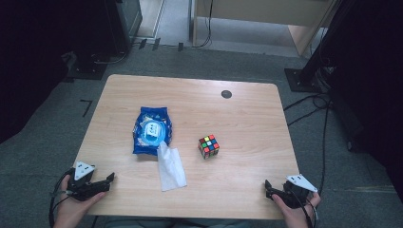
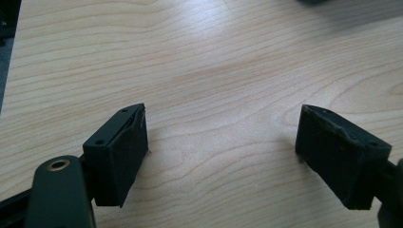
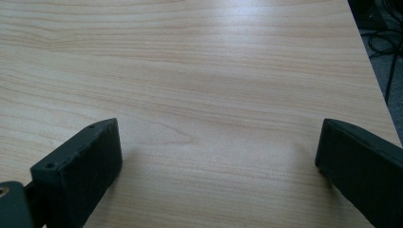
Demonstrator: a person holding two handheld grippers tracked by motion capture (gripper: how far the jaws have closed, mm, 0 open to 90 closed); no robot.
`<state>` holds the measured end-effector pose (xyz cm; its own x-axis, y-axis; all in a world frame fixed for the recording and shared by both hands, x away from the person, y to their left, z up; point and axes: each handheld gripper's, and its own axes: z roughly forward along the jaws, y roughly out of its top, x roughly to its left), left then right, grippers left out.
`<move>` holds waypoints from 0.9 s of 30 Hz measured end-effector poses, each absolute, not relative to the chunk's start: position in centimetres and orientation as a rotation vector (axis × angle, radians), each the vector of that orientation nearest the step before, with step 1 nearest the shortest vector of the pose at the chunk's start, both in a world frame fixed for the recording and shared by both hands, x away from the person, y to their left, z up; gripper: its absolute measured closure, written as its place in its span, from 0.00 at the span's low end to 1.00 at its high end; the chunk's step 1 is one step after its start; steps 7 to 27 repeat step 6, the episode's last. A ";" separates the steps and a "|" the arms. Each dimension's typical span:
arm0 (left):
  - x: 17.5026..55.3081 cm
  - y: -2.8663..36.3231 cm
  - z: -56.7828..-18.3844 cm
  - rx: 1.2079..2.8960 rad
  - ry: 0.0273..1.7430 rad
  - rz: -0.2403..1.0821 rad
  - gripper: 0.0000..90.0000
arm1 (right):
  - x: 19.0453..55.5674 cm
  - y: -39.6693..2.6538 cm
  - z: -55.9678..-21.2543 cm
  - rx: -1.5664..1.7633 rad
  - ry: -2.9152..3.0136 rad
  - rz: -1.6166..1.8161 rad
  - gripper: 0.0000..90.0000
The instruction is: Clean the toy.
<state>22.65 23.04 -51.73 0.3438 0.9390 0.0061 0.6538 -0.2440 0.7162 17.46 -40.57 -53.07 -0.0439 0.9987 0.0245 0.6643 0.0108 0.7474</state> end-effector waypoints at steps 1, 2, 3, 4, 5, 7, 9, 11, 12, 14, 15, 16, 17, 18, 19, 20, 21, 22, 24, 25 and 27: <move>22.7 23.0 -51.7 1.990 1.387 0.592 0.20 | 17.5 -40.6 -53.1 1.705 1.762 0.816 0.01; 22.7 23.0 -51.7 1.990 1.387 0.592 0.20 | 17.5 -40.6 -53.1 1.708 1.761 0.816 0.01; 22.7 23.0 -51.7 1.991 1.386 0.591 0.20 | 17.5 -40.6 -53.1 1.711 1.760 0.815 0.01; 22.7 23.0 -51.7 1.991 1.386 0.591 0.20 | 17.5 -40.6 -53.1 1.711 1.760 0.815 0.01; 22.7 23.0 -51.7 1.991 1.386 0.591 0.19 | 17.5 -40.6 -53.1 1.711 1.762 0.812 0.00; 22.7 23.0 -51.7 1.991 1.386 0.591 0.19 | 17.5 -40.6 -53.0 1.714 1.761 0.811 0.00; 22.7 23.0 -51.7 1.991 1.386 0.591 0.19 | 17.5 -40.6 -53.0 1.714 1.761 0.811 0.00; 22.7 23.0 -51.7 1.991 1.386 0.591 0.19 | 17.5 -40.6 -53.0 1.714 1.761 0.811 0.00; 22.7 23.0 -51.7 1.991 1.386 0.591 0.19 | 17.5 -40.6 -53.0 1.714 1.761 0.811 0.00; 22.7 23.0 -51.7 1.991 1.386 0.591 0.19 | 17.5 -40.6 -53.0 1.714 1.761 0.811 0.00; 22.7 23.0 -51.7 1.991 1.386 0.591 0.19 | 17.5 -40.6 -53.0 1.714 1.761 0.811 0.00; 22.7 23.0 -51.7 1.991 1.386 0.591 0.19 | 17.5 -40.6 -53.0 1.714 1.761 0.811 0.00; 22.7 23.0 -51.7 1.991 1.386 0.591 0.19 | 17.5 -40.6 -53.0 1.714 1.761 0.811 0.00; 22.7 23.0 -51.7 1.991 1.386 0.591 0.19 | 17.5 -40.6 -53.0 1.714 1.761 0.811 0.00; 22.7 23.0 -51.7 1.991 1.386 0.591 0.19 | 17.5 -40.6 -53.0 1.714 1.761 0.811 0.00; 22.7 23.0 -51.7 1.991 1.386 0.591 0.19 | 17.5 -40.6 -53.0 1.714 1.761 0.811 0.00; 22.7 23.0 -51.7 1.991 1.386 0.591 0.19 | 17.5 -40.6 -53.0 1.714 1.761 0.811 0.00; 22.7 23.0 -51.7 1.991 1.386 0.591 0.19 | 17.5 -40.6 -53.0 1.714 1.761 0.811 0.00; 22.7 23.0 -51.7 1.991 1.386 0.591 0.19 | 17.5 -40.6 -53.0 1.714 1.761 0.811 0.00; 22.7 23.0 -51.7 1.991 1.386 0.591 0.19 | 17.5 -40.6 -53.0 1.714 1.761 0.811 0.00; 22.7 23.0 -51.7 1.991 1.386 0.591 0.19 | 17.5 -40.6 -53.0 1.714 1.761 0.811 0.00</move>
